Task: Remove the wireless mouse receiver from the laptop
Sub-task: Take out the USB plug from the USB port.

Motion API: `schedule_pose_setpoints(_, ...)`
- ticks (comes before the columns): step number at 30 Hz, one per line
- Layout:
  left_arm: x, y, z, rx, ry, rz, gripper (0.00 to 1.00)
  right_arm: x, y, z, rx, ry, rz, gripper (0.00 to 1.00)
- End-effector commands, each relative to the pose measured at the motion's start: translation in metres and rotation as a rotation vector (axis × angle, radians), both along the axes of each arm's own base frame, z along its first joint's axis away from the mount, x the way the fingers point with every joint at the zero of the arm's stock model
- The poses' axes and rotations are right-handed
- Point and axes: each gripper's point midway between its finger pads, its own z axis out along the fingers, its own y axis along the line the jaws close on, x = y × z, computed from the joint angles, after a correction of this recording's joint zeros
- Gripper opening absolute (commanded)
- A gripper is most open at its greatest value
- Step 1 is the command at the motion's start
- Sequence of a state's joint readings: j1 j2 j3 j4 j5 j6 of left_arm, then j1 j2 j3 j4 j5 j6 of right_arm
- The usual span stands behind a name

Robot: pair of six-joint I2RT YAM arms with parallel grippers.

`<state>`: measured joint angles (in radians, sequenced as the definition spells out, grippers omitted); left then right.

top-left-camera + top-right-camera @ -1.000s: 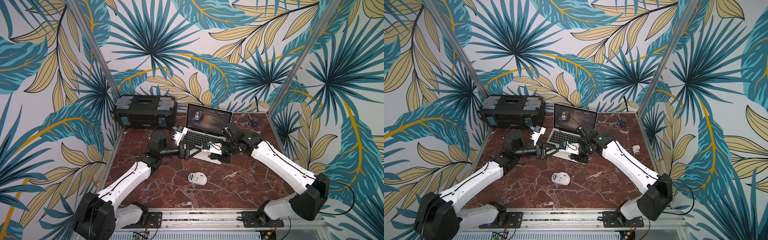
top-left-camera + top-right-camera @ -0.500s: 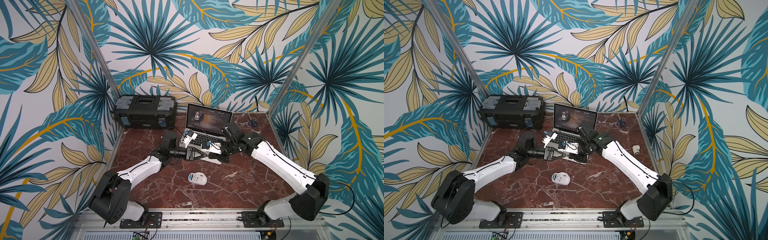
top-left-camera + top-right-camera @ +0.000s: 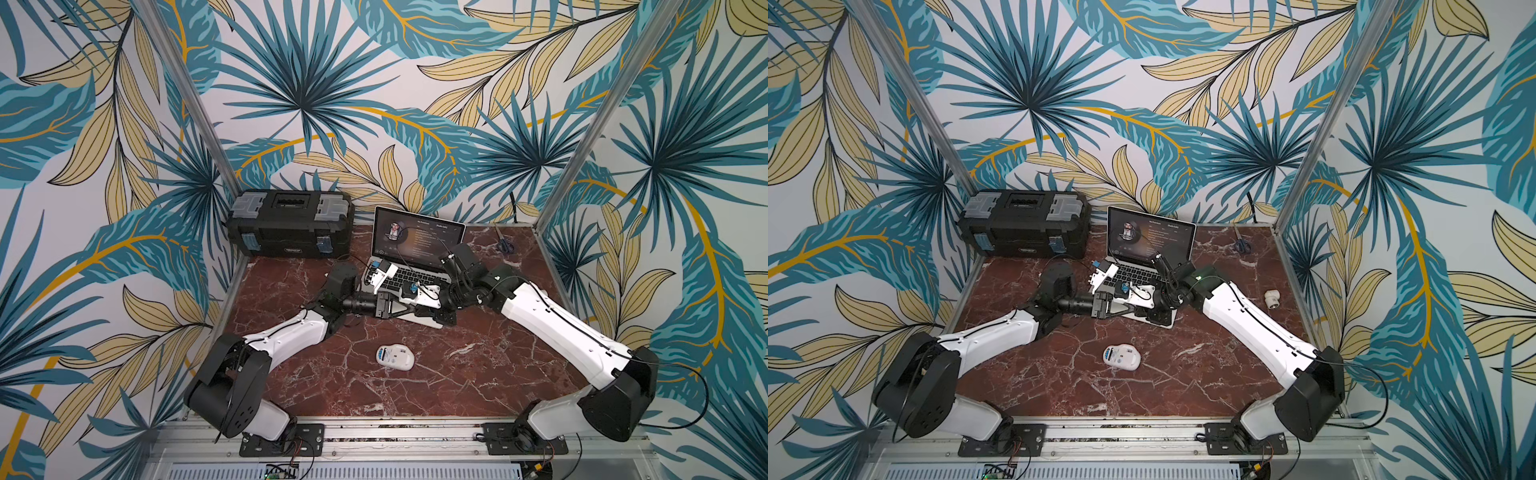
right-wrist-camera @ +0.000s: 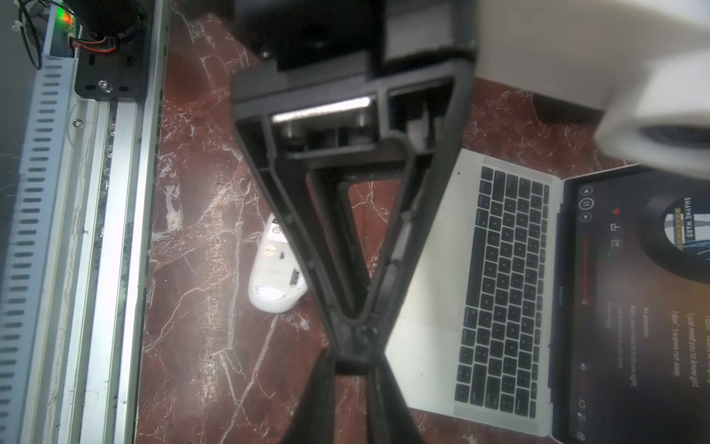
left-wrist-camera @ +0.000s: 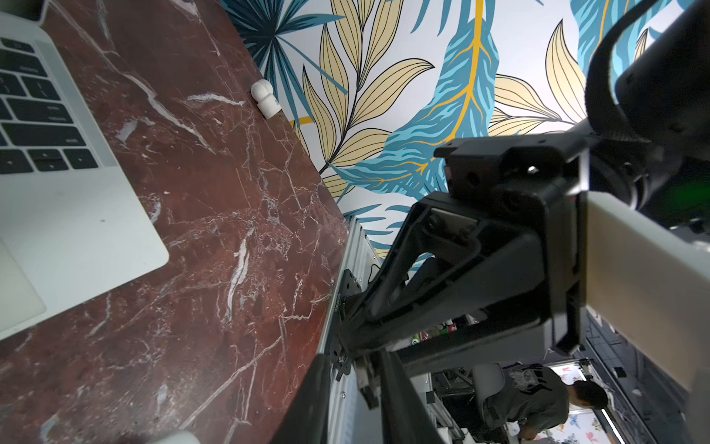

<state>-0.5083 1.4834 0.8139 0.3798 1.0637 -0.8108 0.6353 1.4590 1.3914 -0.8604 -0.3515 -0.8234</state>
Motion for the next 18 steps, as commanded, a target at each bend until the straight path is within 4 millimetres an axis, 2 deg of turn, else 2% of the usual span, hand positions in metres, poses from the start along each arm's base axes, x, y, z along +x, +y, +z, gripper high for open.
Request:
schedule_pose_setpoints(1,0.003,-0.005,0.024,-0.044,-0.06,-0.015,0.2,0.002,0.003,-0.005,-0.012,-0.005,0.007,0.0)
schedule_pose_setpoints(2,0.003,-0.005,0.025,-0.045,-0.06,-0.016,0.16,0.002,0.002,-0.006,-0.014,-0.004,0.005,0.0)
schedule_pose_setpoints(7,0.004,-0.005,0.025,-0.043,-0.062,-0.009,0.12,0.001,-0.001,-0.01,-0.031,-0.007,0.002,0.0)
schedule_pose_setpoints(16,0.005,-0.004,0.025,-0.037,-0.054,0.0,0.1,0.001,-0.008,-0.014,-0.058,-0.021,-0.013,0.0)
schedule_pose_setpoints(18,0.005,-0.004,0.025,-0.036,-0.055,0.003,0.16,0.002,-0.009,-0.015,-0.063,-0.022,-0.02,0.0)
